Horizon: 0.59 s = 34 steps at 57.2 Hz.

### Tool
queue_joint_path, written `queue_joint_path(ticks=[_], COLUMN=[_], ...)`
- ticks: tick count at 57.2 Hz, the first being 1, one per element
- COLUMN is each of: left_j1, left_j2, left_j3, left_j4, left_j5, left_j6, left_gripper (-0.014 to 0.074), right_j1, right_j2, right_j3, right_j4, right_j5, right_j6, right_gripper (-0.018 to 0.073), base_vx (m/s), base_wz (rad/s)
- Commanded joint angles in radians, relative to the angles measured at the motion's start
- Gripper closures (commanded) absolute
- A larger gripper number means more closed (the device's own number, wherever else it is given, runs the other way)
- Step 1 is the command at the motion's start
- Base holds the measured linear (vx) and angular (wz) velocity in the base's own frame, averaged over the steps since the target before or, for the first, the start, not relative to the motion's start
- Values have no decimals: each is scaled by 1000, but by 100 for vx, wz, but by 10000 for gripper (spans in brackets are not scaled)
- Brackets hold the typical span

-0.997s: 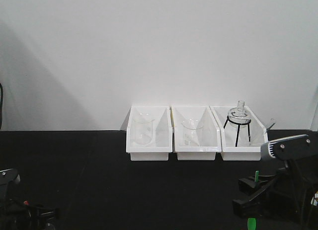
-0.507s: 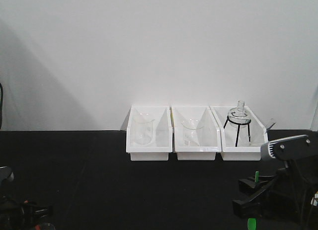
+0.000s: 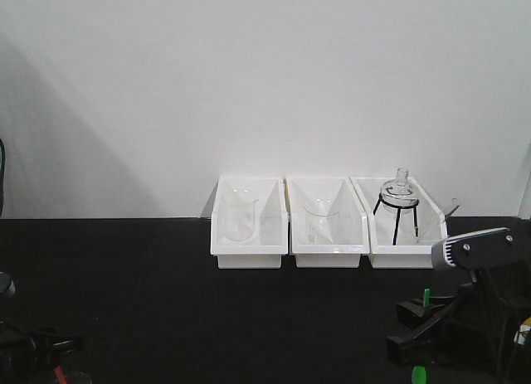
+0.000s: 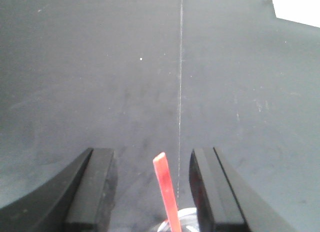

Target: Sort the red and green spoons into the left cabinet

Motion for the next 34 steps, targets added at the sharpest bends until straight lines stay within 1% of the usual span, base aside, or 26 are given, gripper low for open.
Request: queue_joint_path(ticks=[1,9,23,34], left_j1=[-3,-14,-62,-62], left_j2=[-10,10,39,60], left_j3=[-34,-34,-36,-41], left_j4=[0,0,0,-4], left_j5=[-58,-66,-109,-122], left_j6=[-14,-15,-15,-15], left_gripper=[137,137,137,148], right_j1=[-3,-3,-3,-3], right_j2=[-11,-6,-6,-6], right_j3=[-29,-29,-29,-29], right_j4=[-6,-6,-6,-6], right_j5=[-70,-77,-85,-85], right_j6=[-7,-7,-7,-7], right_gripper=[562,562,562,562], base_vx=[0,0,0,0], base_wz=[0,0,0,0])
